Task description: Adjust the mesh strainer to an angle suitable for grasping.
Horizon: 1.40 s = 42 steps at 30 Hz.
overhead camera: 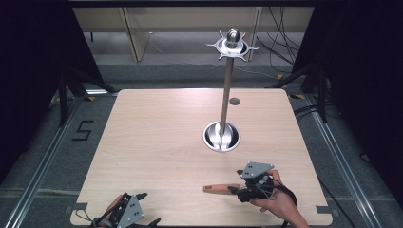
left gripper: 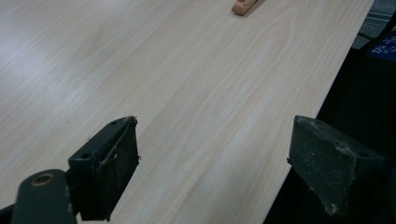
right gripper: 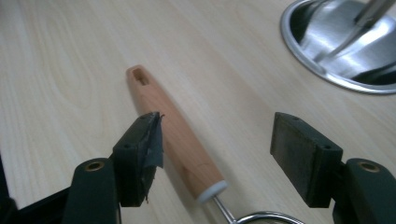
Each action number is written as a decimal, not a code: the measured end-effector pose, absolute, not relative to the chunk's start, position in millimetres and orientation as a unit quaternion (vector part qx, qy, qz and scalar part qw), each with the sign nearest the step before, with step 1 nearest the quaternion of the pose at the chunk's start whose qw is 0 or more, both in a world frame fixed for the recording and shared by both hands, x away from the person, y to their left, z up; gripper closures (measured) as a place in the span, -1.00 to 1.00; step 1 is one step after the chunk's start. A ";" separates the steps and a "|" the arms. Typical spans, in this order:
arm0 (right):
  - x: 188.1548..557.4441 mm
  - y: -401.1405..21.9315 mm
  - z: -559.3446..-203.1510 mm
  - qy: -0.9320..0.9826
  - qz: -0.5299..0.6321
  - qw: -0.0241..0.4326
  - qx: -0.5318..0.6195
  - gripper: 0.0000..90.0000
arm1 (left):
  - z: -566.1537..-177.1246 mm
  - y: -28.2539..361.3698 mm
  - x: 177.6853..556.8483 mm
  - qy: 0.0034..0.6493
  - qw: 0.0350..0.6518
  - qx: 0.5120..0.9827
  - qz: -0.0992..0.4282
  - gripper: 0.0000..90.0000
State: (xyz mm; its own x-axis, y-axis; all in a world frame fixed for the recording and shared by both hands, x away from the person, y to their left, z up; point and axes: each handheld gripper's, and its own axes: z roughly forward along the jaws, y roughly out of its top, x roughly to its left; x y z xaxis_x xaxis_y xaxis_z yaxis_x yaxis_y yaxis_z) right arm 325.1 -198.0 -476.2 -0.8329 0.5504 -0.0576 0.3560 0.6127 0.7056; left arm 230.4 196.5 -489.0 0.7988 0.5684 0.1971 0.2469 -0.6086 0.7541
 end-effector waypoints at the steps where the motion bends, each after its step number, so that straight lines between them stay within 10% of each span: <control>1: 325.0 -196.7 -475.6 0.893 0.351 0.126 0.251 -0.21 | -488.9 196.5 230.2 0.234 0.377 0.871 0.213 -0.66; 42: 342.0 -174.4 -488.2 0.949 0.239 0.058 0.197 0.32 | -489.6 195.1 229.4 0.242 0.385 0.866 0.210 -0.66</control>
